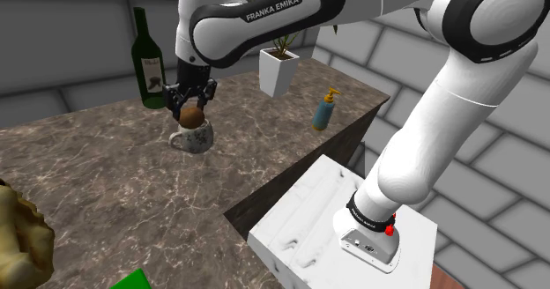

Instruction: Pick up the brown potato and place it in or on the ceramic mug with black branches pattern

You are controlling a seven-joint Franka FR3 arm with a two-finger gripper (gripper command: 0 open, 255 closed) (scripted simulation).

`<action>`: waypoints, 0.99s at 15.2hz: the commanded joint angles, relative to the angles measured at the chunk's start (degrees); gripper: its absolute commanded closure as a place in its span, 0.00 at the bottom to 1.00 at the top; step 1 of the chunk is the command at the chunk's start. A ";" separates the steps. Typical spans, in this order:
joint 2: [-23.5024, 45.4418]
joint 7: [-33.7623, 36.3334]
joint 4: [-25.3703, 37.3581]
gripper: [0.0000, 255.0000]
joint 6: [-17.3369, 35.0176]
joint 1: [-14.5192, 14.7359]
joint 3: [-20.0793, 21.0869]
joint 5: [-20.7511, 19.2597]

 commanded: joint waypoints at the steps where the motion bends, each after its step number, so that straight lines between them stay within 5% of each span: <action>1: 0.18 -0.02 -0.64 1.00 0.15 -0.04 -0.05 0.01; 5: 0.19 -0.02 -0.64 1.00 0.15 -0.06 -0.03 0.00; 6: 0.10 0.00 -0.65 0.00 0.09 -0.04 -0.01 0.03; 11: 0.19 -0.02 -0.64 0.00 0.15 -0.06 -0.03 0.00; 15: -3.59 -1.04 2.62 0.00 -6.72 -0.40 -0.42 1.41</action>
